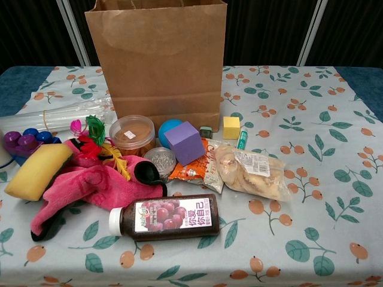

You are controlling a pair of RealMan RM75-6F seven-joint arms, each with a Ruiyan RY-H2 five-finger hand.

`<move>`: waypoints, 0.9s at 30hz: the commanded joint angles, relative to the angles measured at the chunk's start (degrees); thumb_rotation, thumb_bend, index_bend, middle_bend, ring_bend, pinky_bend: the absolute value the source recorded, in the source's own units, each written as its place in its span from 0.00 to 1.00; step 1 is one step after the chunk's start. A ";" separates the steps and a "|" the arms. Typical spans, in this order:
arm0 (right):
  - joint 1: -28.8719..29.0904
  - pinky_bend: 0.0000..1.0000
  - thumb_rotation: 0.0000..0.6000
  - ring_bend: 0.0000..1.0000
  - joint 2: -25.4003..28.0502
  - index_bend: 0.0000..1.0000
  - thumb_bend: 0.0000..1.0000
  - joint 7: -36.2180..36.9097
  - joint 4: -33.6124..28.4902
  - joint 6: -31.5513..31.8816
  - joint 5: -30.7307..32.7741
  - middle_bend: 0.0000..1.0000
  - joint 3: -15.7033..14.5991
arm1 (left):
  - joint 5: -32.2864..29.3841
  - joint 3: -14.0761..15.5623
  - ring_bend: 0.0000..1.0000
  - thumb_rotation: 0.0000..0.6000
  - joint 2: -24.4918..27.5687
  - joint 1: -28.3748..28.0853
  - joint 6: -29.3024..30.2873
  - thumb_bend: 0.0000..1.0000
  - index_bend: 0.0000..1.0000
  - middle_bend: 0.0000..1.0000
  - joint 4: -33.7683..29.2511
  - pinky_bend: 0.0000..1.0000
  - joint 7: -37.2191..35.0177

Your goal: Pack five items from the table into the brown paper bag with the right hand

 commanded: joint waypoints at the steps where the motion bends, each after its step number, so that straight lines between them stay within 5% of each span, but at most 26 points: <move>1: 8.43 0.36 1.00 0.33 -8.91 0.52 0.26 -8.26 5.98 1.89 6.06 0.47 0.15 | -0.11 -0.21 0.06 1.00 0.05 -0.07 0.06 0.05 0.11 0.10 0.14 0.16 -0.36; 7: 14.02 0.36 1.00 0.33 -16.04 0.52 0.26 -13.27 12.78 1.97 12.42 0.47 -0.51 | -0.04 -0.40 0.06 1.00 0.05 -0.30 0.12 0.05 0.11 0.10 0.59 0.16 -1.25; 22: 17.01 0.36 1.00 0.33 -24.87 0.53 0.26 -12.96 24.31 0.35 14.63 0.47 -2.40 | -0.91 -0.66 0.06 1.00 -0.28 -0.49 -0.36 0.05 0.11 0.10 3.66 0.16 -5.20; 27: 16.71 0.26 1.00 0.24 -24.36 0.40 0.12 -11.11 23.14 -1.44 14.91 0.38 -1.89 | -1.15 -0.85 0.06 1.00 -0.60 -0.55 -0.34 0.05 0.11 0.10 4.14 0.16 -5.74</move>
